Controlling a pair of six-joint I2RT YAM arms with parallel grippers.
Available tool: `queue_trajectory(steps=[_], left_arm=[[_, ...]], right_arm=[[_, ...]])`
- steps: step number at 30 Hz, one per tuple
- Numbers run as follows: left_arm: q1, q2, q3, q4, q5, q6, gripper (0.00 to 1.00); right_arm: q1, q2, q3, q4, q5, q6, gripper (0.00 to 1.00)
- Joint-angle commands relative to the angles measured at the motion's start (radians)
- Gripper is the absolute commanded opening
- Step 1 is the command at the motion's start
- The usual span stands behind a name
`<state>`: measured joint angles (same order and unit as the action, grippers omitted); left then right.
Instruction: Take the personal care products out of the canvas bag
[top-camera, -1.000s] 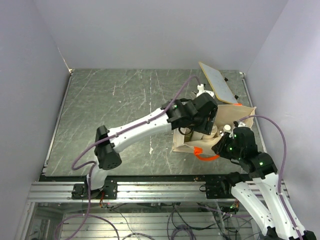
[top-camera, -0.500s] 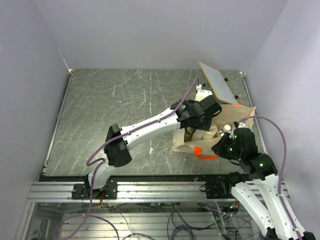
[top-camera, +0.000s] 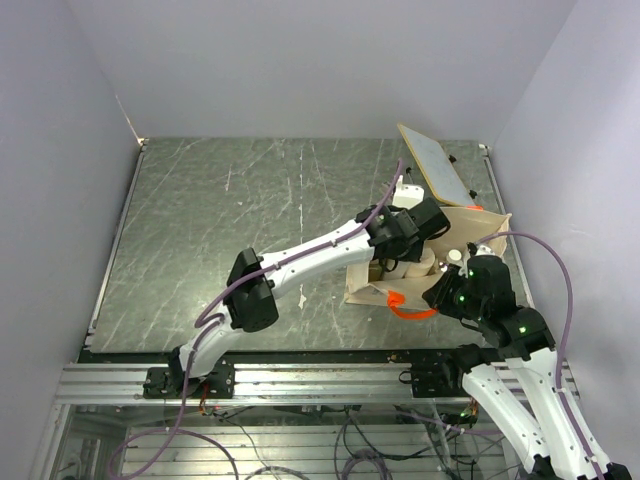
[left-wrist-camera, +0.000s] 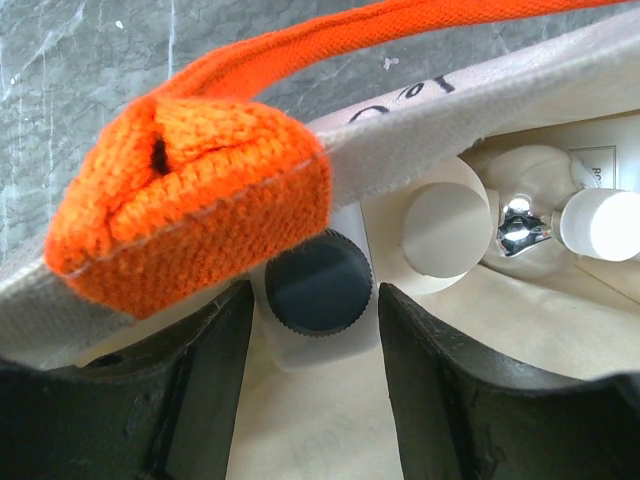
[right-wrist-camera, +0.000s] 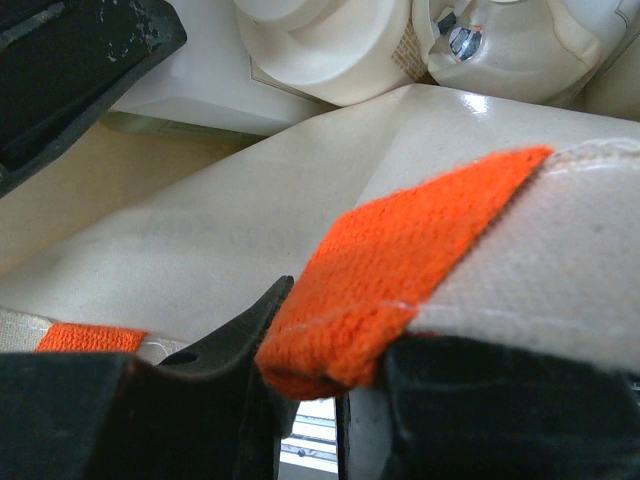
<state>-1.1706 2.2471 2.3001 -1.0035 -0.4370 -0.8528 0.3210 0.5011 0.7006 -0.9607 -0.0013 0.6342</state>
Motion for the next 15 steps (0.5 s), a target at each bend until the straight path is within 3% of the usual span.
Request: queue_trajectory(steps=[1,15], left_arm=[[0.012,0.070,0.041,-0.043,-0.053,-0.024,0.63],[0.020,0.152,0.081,-0.075,-0.118,-0.022,0.70]], right_arm=[[0.000,-0.009,-0.006,0.031,-0.029,-0.023,0.20],[0.000,-0.013,-0.003,0.037,-0.025,-0.027,0.22]])
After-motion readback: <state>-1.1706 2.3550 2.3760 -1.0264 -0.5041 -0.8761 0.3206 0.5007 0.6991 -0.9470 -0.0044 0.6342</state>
